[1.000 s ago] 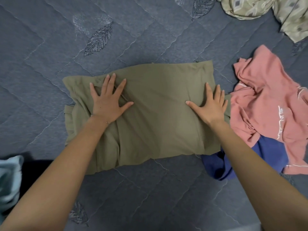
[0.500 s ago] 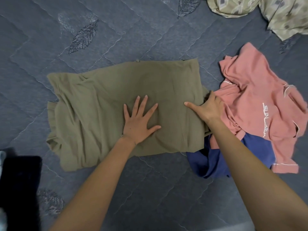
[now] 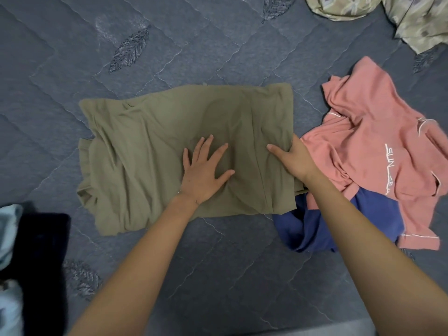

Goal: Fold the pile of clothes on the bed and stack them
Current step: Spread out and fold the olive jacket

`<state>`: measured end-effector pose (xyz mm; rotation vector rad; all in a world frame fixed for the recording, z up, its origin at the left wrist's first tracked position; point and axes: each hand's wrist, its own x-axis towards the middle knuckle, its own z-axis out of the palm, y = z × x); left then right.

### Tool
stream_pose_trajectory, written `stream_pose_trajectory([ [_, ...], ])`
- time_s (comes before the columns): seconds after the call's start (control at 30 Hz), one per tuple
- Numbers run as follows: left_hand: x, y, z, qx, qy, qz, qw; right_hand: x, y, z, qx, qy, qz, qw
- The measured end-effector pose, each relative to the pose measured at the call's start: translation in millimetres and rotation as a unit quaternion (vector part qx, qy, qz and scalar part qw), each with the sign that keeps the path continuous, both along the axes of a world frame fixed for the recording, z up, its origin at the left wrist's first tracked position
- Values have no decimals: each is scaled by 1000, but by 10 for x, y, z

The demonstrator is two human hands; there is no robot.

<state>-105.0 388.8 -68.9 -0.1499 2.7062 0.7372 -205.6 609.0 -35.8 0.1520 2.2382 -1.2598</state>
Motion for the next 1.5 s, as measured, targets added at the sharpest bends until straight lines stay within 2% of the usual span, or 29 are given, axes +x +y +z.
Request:
stream_pose_trajectory([
  [0.1, 182, 0, 128, 87, 49, 65, 993, -4, -161, 173, -38, -5, -16, 999],
  [0.17, 289, -27, 225, 185, 54, 122, 974, -10, -364, 307, -66, -13, -18, 998],
  [0.3, 430, -184, 543, 378, 32, 290, 878, 64, -947, 507, -58, 11, 54, 997],
  [0.4, 505, -465, 779, 463, -13, 335, 820, 248, -1412, 558, -32, 20, 117, 992],
  [0.43, 535, -573, 837, 476, -32, 319, 819, 318, -1546, 560, -33, 22, 126, 991],
  [0.5, 612, -759, 905, 455, -72, 265, 847, 472, -1811, 584, -53, 13, 133, 990],
  [0.57, 687, -881, 898, 420, -89, 244, 870, 616, -2034, 601, -107, -38, 138, 984],
  [0.67, 820, -1083, 766, 397, -18, 309, 864, 795, -2296, 640, -178, -165, 135, 960],
  [0.73, 937, -1238, 672, 388, 36, 367, 844, 888, -2418, 665, -187, -180, 144, 955],
  [0.8, 1056, -1386, 643, 400, 69, 405, 819, 950, -2510, 642, -160, -102, 135, 972],
  [0.9, 1260, -1590, 618, 393, 87, 454, 795, 986, -2551, 506, -67, 73, 133, 986],
  [0.97, 1409, -1697, 574, 393, 84, 483, 778, 989, -2514, 372, 7, 190, 186, 964],
  [1.03, 1538, -1756, 544, 384, 70, 514, 764, 994, -2499, 273, 76, 239, 235, 939],
  [1.1, 1623, -1765, 531, 336, 57, 531, 776, 1018, -2526, 208, 128, 231, 263, 928],
  [1.13, 1659, -1758, 522, 284, 72, 528, 797, 1045, -2545, 178, 152, 230, 280, 920],
  [1.2, 1696, -1743, 485, 127, 131, 466, 866, 1081, -2581, 125, 194, 228, 302, 905],
  [1.27, 1684, -1708, 454, -8, 158, 341, 927, 1098, -2601, 76, 222, 213, 288, 907],
  [1.37, 1600, -1614, 312, -75, 135, 164, 974, 1098, -2578, 1, 237, 192, 240, 922],
  [1.43, 1553, -1566, 159, -93, 105, 106, 984, 1090, -2527, -57, 250, 187, 231, 922],
  [1.5, 1530, -1554, -14, -101, 70, 91, 988, 1087, -2484, -124, 266, 172, 241, 917],
])
